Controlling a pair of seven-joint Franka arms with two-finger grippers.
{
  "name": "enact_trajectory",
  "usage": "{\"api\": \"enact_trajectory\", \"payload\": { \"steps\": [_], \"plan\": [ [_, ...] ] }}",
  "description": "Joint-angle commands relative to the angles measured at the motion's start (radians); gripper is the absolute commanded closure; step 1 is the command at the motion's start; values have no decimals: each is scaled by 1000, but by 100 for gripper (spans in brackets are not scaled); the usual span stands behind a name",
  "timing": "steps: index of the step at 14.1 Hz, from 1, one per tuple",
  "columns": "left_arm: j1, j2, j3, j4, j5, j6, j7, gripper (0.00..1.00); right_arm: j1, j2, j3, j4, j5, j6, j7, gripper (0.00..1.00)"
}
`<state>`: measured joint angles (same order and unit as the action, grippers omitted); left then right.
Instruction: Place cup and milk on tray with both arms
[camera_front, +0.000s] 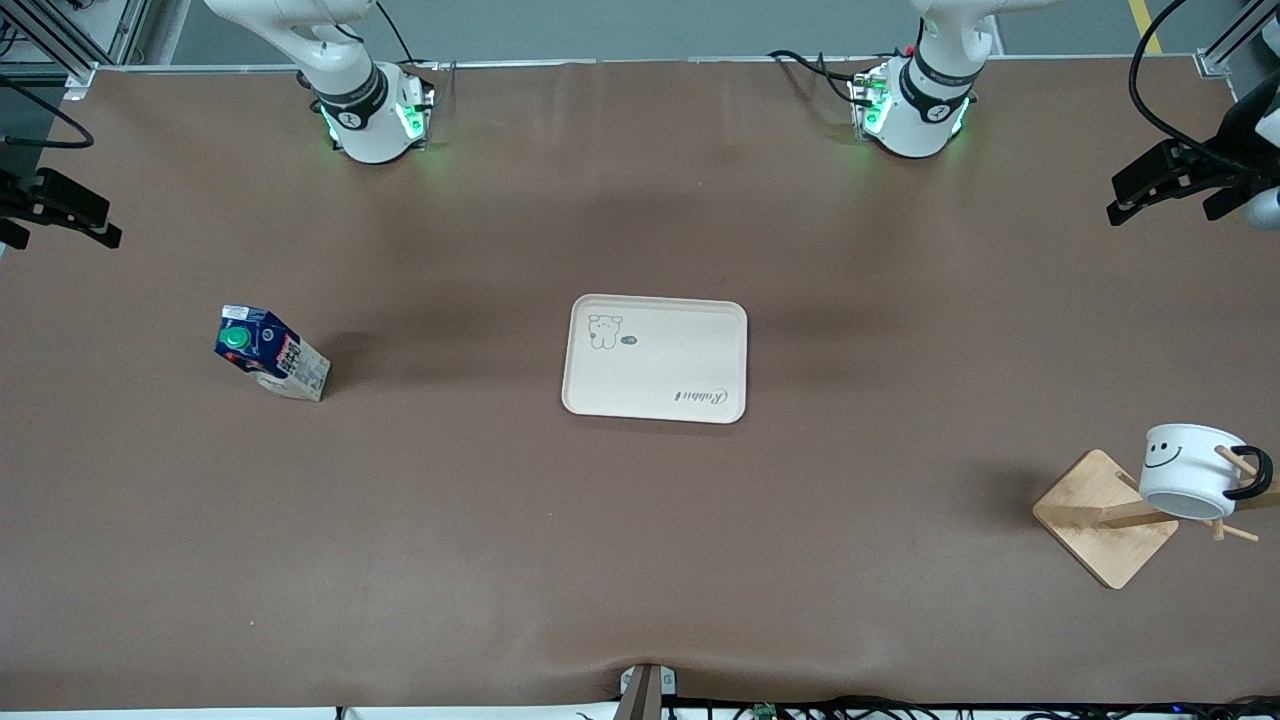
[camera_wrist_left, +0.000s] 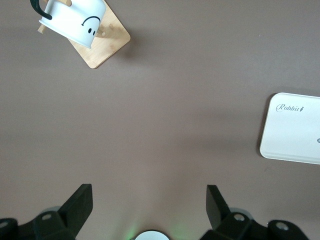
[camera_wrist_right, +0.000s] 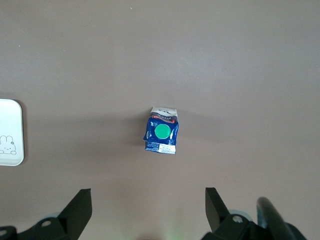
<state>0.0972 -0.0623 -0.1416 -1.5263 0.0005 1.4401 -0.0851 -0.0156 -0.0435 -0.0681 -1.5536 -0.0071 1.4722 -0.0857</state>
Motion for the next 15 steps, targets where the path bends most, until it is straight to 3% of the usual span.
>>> {"api": "enact_trajectory", "payload": {
  "steps": [1, 4, 15],
  "plan": [
    [7, 21, -1, 23, -4, -4, -8, 0, -15, 16, 8, 17, 3, -10, 8, 0],
    [30, 22, -3, 8, -1, 52, -18, 0, -15, 20, 8, 17, 3, -10, 9, 0],
    [22, 21, -13, -144, -4, 281, -340, 0, -14, 37, 8, 17, -2, -10, 6, 0]
  ]
}}
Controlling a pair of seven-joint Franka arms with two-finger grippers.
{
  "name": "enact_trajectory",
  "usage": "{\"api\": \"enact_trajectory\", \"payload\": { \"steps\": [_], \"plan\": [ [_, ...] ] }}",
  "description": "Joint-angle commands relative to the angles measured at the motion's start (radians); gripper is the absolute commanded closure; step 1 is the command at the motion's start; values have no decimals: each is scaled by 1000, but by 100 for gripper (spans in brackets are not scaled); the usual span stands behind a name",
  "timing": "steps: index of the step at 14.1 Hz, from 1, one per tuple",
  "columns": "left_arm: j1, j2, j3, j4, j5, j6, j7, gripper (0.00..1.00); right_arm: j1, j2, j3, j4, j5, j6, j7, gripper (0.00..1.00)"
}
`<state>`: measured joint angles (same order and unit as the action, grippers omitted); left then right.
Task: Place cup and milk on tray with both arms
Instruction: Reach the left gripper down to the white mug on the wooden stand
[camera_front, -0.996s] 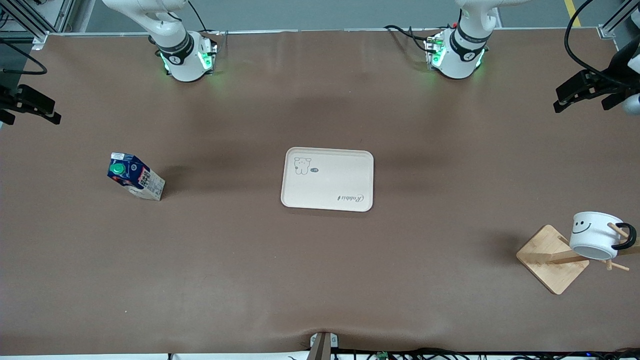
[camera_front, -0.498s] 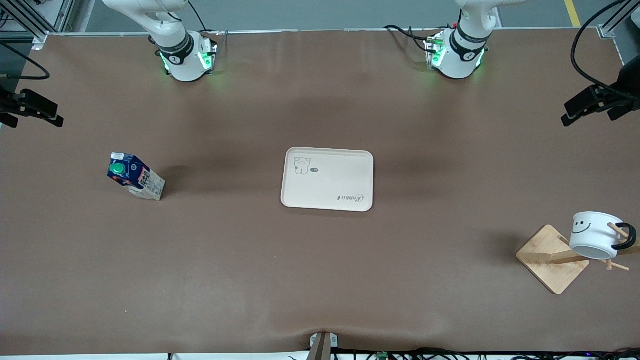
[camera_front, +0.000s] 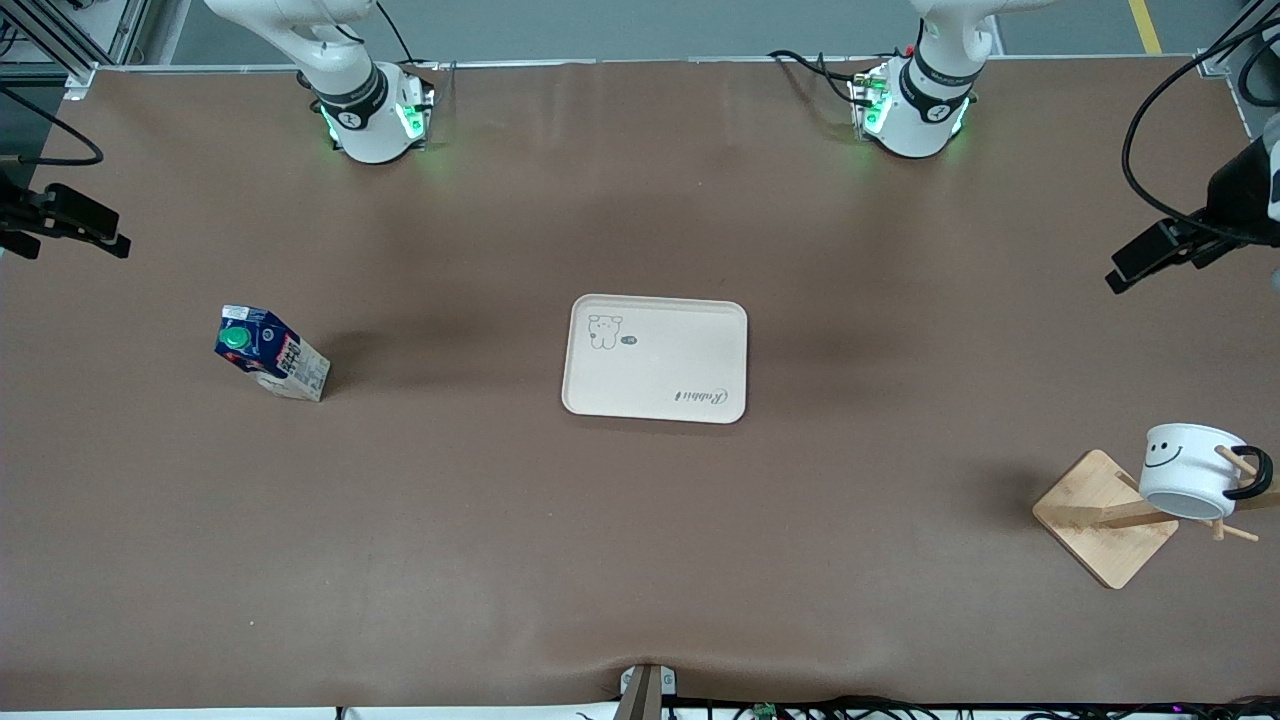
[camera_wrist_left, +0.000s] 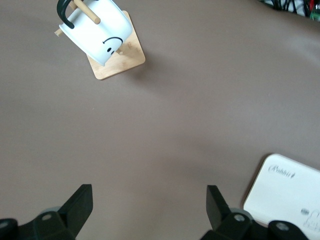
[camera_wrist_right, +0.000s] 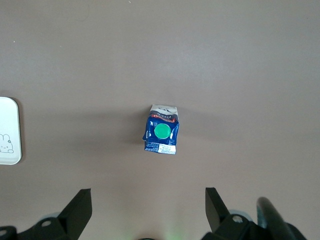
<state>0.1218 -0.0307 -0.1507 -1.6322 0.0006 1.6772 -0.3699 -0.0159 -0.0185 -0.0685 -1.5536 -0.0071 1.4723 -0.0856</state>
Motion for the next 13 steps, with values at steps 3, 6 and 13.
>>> {"api": "enact_trajectory", "payload": {
  "steps": [3, 6, 13],
  "plan": [
    [-2, -17, -23, -81, -1, 110, -138, 0, -15, 25, 9, 17, -4, -10, 7, 0],
    [-1, -26, -46, -173, 1, 218, -231, 0, -15, 32, 9, 17, -4, -12, 7, 0],
    [15, -57, -46, -351, 51, 435, -270, 0, -12, 35, 9, 15, -2, -17, -2, 0]
  ]
}}
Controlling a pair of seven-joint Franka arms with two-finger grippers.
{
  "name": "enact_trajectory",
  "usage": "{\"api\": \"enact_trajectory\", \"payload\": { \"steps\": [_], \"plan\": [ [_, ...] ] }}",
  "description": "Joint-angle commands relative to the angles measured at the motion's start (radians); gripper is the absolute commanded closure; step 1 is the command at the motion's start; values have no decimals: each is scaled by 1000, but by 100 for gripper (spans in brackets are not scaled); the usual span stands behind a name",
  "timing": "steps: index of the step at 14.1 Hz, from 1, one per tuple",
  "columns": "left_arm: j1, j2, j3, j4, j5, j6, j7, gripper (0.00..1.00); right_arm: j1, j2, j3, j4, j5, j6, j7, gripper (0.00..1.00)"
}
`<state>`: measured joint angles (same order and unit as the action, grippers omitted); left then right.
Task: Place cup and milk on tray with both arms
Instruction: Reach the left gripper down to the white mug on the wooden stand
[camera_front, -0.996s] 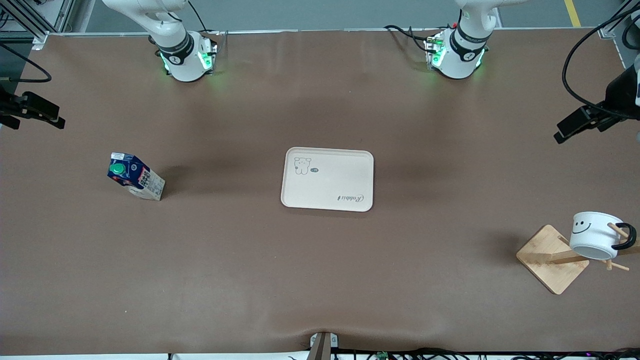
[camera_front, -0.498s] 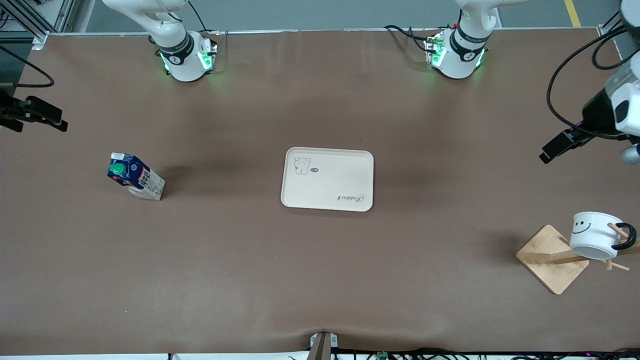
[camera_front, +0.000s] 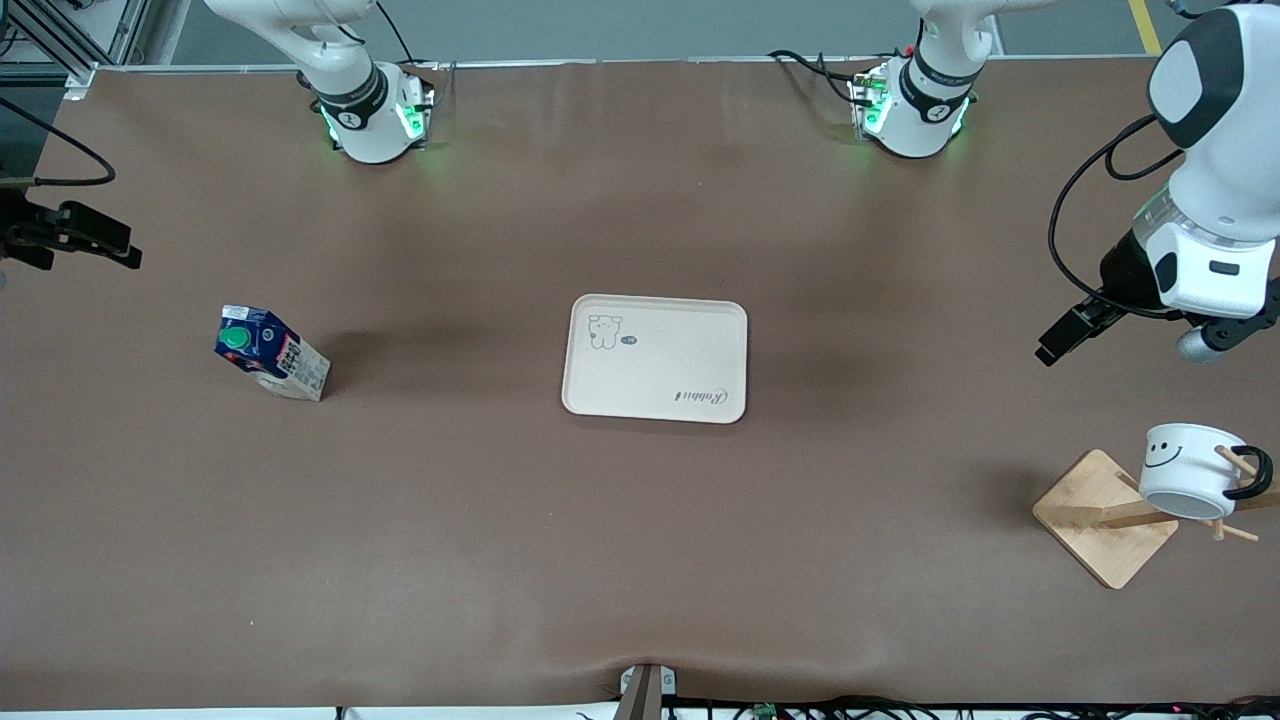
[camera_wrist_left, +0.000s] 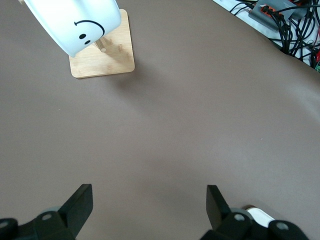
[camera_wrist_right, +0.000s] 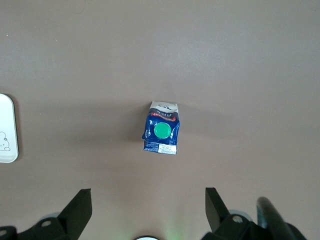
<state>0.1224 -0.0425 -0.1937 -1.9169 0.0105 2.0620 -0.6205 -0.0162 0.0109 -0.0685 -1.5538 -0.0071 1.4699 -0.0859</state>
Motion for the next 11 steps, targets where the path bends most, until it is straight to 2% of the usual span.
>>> {"api": "enact_trajectory", "payload": {
  "steps": [1, 6, 8, 11],
  "plan": [
    [38, -56, -4, -97, 89, 111, -21, 0, -13, 6, 9, 15, -2, -14, 0, 0],
    [138, -63, -6, -215, 112, 357, 28, 0, -14, 11, 9, 15, -2, -14, 5, 0],
    [189, -60, -7, -272, 112, 469, 132, 0, -16, 14, 7, 15, -2, -14, 6, 0],
    [249, -51, -7, -298, 112, 547, 304, 0, -14, 14, 9, 15, -2, -14, 8, 0]
  ]
}}
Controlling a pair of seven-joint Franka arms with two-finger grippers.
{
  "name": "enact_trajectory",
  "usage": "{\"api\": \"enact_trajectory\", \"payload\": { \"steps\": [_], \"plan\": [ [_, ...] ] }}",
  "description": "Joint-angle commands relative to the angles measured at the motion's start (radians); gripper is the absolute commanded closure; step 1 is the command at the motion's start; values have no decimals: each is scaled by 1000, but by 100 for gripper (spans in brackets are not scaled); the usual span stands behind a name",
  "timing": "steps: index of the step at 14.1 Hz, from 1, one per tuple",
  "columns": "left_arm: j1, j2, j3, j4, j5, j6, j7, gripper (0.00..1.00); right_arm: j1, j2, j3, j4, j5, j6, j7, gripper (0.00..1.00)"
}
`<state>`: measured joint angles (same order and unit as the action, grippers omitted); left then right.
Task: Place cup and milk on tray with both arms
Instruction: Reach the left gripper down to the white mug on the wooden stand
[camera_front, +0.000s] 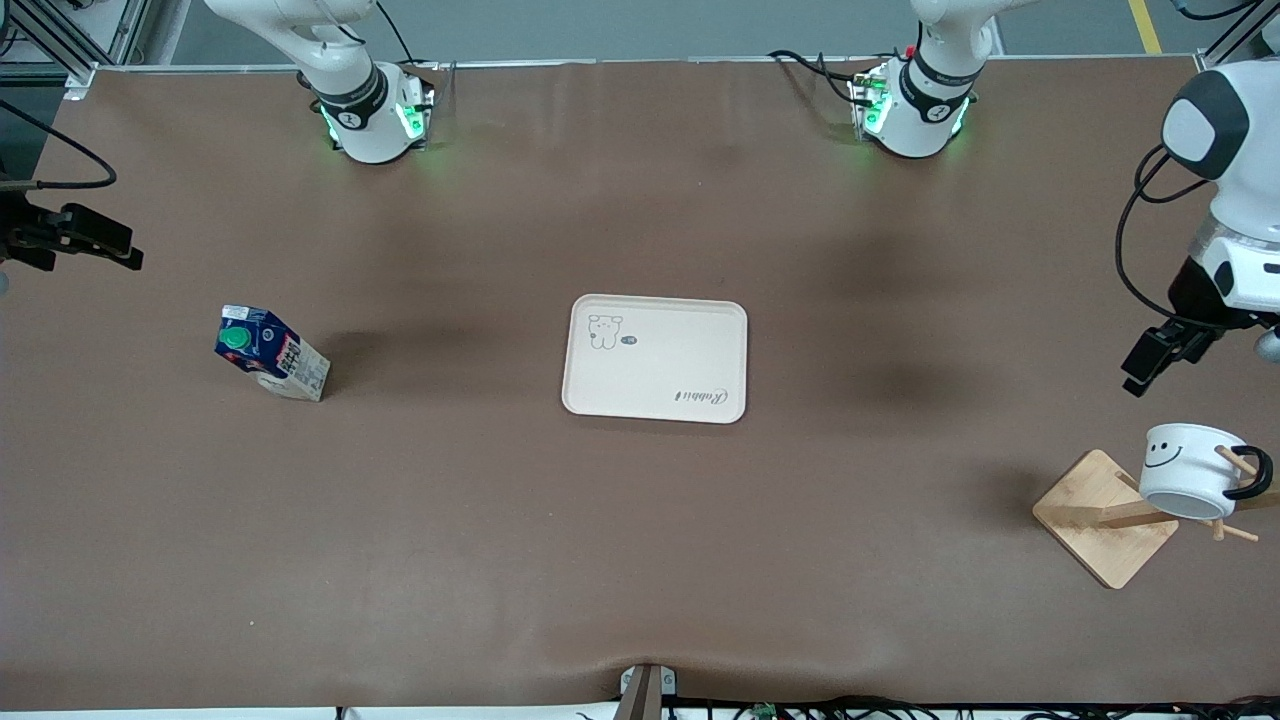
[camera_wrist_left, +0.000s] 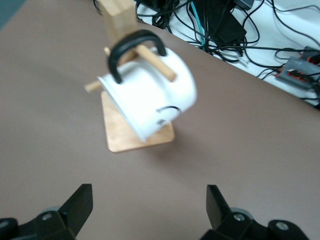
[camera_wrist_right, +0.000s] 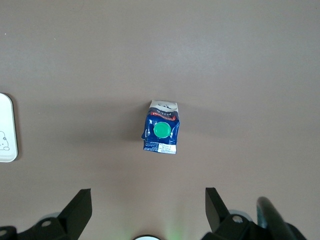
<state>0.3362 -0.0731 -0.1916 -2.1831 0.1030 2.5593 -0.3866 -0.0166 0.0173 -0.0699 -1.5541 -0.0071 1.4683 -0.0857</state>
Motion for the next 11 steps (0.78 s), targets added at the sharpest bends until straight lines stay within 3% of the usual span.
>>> {"api": "enact_trajectory", "payload": {
  "steps": [1, 4, 11],
  "plan": [
    [43, -20, -9, -46, 18, 83, 77, 0, -14, 7, 10, 15, -2, -11, 7, 0],
    [58, 1, -8, -83, 18, 192, 119, 0, -13, 7, 10, 15, -2, -13, 7, 0],
    [90, 111, -9, -64, 12, 345, 224, 0, -13, 7, 10, 15, -2, -13, 7, 0]
  ]
}}
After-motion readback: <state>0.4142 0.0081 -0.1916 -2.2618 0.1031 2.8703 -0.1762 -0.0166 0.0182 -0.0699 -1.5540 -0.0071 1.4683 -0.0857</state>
